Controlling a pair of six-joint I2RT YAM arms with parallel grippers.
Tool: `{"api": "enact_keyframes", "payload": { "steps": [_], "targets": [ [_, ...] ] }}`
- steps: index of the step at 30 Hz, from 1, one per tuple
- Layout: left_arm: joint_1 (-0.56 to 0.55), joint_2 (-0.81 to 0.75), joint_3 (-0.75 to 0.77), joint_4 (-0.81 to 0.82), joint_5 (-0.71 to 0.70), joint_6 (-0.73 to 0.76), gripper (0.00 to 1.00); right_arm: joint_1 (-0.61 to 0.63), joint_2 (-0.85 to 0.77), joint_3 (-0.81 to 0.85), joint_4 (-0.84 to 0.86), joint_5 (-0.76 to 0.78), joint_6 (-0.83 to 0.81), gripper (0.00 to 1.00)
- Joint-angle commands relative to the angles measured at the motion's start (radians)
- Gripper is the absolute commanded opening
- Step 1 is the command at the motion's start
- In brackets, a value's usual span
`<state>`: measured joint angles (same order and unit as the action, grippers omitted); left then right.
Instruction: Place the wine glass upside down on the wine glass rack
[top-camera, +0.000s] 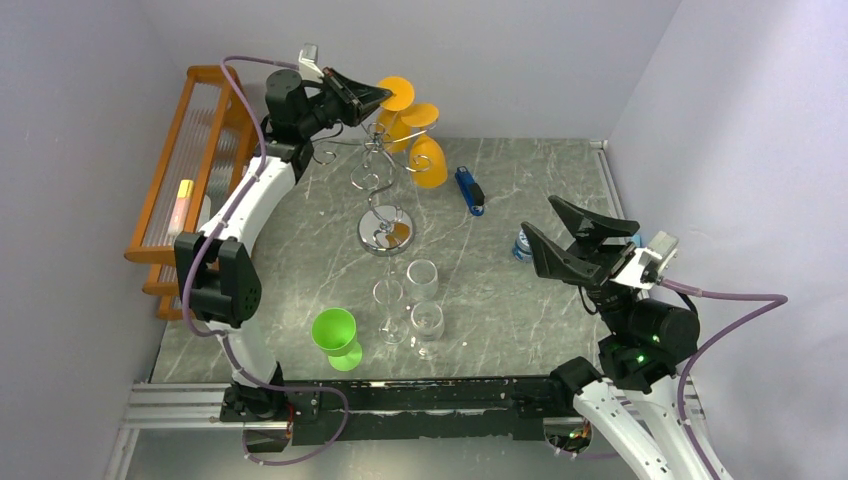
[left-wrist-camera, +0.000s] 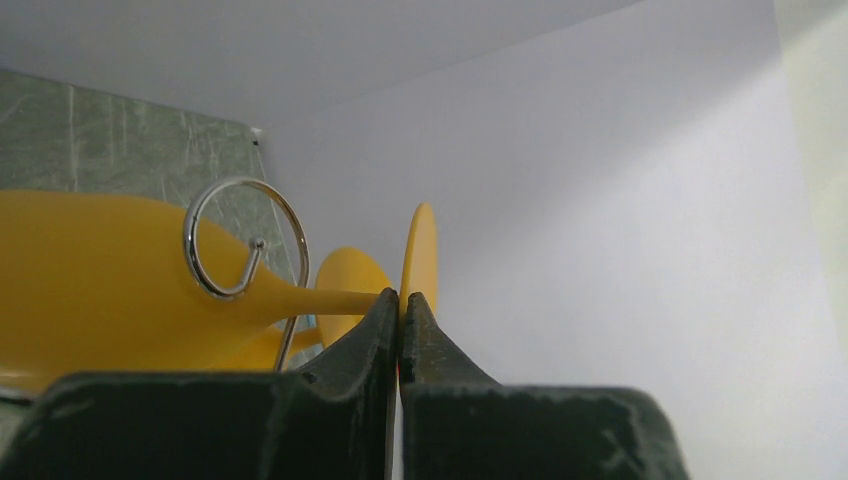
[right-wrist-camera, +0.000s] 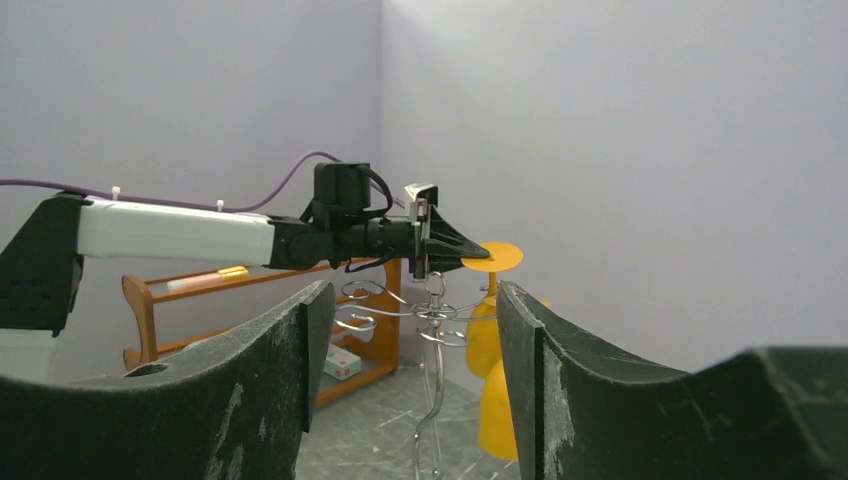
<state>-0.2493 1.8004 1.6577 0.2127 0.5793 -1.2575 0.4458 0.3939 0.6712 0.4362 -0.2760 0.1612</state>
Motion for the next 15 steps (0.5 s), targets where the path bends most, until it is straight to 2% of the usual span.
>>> {"api": "enact_keyframes", "payload": {
  "steps": [1,15],
  "targets": [
    [-0.021,0.045,0.07,0.031,0.014,-0.029,0.05,-0.001,-0.016,-0.011,0.004,0.011,0.006,0.64],
    [-0.023,0.078,0.148,-0.072,-0.153,0.03,0.05,-0.001,-0.01,-0.021,0.012,0.012,0.007,0.64]
  ]
}}
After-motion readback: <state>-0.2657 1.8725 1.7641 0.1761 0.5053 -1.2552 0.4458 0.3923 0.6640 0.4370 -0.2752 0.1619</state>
